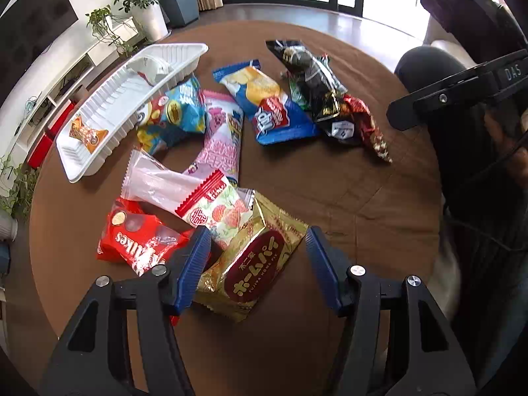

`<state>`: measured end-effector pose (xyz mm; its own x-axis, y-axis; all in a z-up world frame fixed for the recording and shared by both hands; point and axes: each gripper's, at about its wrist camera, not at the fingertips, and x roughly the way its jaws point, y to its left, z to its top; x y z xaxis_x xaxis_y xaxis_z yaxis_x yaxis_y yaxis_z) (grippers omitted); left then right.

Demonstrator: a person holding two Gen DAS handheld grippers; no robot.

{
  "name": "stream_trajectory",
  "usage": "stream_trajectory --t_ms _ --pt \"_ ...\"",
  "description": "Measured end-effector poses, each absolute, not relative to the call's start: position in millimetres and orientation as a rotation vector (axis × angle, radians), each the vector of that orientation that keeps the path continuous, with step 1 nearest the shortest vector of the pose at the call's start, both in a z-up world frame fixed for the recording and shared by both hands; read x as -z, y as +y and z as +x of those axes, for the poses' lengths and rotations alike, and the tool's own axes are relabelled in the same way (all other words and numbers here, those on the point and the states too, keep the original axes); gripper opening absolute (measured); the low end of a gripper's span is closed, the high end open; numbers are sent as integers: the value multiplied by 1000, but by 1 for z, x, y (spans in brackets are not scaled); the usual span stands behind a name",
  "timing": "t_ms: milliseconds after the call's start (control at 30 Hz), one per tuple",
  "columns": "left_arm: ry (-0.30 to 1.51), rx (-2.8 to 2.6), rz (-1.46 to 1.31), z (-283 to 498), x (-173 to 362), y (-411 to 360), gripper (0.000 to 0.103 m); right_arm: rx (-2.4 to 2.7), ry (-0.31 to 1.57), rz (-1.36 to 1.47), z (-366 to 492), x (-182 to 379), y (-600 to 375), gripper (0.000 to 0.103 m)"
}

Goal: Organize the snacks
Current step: 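Grasp the gold Home Pie packet with the left tool while the right tool grasps the red candy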

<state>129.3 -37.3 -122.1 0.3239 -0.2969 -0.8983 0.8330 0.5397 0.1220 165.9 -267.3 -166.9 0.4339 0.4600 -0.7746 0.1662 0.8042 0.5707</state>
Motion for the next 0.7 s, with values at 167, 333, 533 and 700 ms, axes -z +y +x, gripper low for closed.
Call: stream_trajectory --t_ms 167,333,533,700 --pt "1044 813 638 137 136 -41 43 -191 1163 623 166 175 -263 82" --pt "1113 794 573 126 142 -43 33 -177 1174 581 166 177 -258 82" --pt "1161 730 426 119 145 -35 33 -168 1165 514 168 175 -248 81" --pt "1162 643 304 120 147 -23 33 -158 1162 484 171 174 -245 78"
